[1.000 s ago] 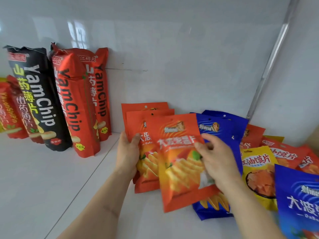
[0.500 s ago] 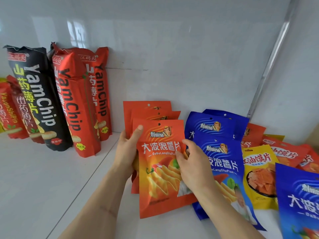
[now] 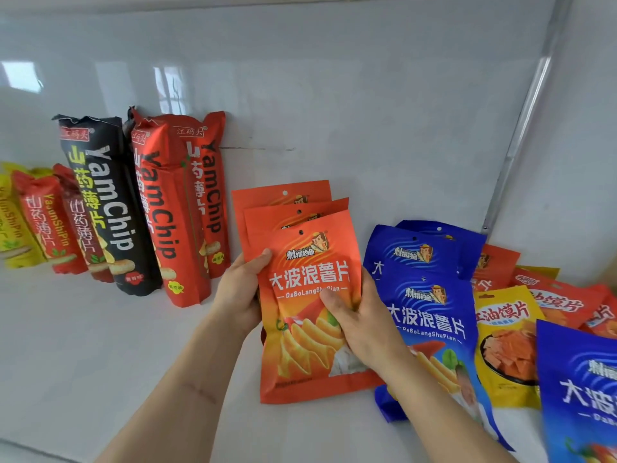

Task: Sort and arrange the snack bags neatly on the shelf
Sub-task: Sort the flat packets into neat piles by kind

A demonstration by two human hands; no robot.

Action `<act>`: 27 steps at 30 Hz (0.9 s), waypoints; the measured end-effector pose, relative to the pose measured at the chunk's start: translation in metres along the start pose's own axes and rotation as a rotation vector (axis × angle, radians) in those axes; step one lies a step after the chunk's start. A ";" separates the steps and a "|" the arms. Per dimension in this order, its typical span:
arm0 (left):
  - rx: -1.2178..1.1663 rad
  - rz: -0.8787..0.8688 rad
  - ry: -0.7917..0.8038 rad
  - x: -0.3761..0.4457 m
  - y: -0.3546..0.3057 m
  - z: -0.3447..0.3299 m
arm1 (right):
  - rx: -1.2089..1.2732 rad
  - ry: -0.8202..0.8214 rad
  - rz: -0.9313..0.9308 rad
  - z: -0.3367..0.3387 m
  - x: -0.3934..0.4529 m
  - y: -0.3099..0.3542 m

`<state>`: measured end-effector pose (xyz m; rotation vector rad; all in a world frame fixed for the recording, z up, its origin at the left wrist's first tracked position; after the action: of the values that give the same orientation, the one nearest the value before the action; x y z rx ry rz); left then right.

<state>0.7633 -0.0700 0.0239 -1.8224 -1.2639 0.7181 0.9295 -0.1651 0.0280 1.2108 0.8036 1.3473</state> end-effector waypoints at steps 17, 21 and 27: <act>0.034 0.023 0.000 -0.013 -0.012 0.001 | 0.299 0.243 -0.110 -0.023 0.004 0.009; 0.105 0.012 -0.046 -0.011 -0.019 0.016 | 0.327 0.168 -0.113 -0.035 0.009 0.001; 0.200 0.021 -0.063 0.009 -0.037 0.040 | 0.353 0.087 -0.084 -0.060 0.024 0.002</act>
<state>0.7167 -0.0435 0.0340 -1.6639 -1.1692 0.8875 0.8752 -0.1315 0.0200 1.3784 1.1782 1.2282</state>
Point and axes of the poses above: each hand's wrist, its own x-axis towards the middle knuckle, its own z-axis out of the back of the hand, y = z × x, the point moved 10 cm from there along x, towards the middle knuckle, and after that the axes turned 6 degrees about y, right-handed, at the moved point
